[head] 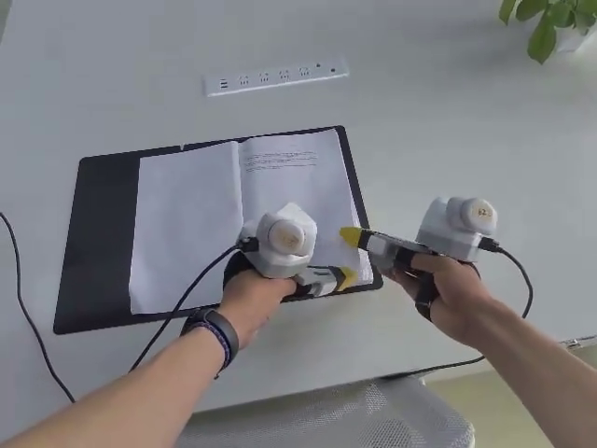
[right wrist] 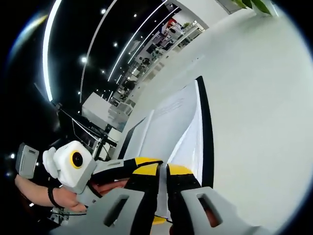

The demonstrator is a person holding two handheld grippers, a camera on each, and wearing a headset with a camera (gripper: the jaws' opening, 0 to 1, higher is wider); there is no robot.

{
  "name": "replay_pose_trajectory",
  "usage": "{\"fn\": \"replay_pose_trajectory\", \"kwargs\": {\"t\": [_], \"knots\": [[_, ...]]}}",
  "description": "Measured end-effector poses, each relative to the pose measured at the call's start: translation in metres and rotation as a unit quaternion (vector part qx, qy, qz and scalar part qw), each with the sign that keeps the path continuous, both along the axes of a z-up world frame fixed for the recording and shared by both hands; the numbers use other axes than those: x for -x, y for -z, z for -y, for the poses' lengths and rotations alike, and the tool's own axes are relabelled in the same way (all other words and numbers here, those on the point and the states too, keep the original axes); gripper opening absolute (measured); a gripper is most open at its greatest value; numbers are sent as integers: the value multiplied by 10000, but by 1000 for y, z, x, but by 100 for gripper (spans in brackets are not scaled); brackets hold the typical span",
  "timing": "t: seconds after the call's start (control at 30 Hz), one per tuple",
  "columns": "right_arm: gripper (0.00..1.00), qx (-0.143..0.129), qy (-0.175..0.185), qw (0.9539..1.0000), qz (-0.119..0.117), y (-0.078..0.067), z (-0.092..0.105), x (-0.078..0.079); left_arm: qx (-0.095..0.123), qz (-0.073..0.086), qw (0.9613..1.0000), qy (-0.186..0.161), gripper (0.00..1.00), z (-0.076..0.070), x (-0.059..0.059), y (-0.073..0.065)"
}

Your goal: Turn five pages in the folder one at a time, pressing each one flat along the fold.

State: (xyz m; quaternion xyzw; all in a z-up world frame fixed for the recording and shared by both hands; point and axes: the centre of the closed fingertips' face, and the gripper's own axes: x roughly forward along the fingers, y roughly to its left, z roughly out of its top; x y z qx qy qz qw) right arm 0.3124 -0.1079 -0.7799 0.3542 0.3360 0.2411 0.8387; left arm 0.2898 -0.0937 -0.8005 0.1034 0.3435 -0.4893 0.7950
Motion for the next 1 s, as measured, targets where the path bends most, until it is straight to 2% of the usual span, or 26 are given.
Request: {"fn": "replay_pose_trajectory", "kwargs": {"t": [0.13, 0.2, 0.57, 1.0], "knots": [[0, 22, 49, 10000, -54, 0, 2, 2, 18, -5, 10000, 12, 69, -3, 4, -6], [0, -61, 105, 9999, -107, -1, 3, 2, 27, 12, 10000, 24, 69, -4, 5, -8], [0, -136, 229, 9995, -184, -7, 1, 1, 81, 117, 9999, -61, 72, -17, 6, -22], [0, -229, 244, 9994, 18, -29, -12, -6, 167, 210, 9991, -316, 73, -45, 0, -35]]}}
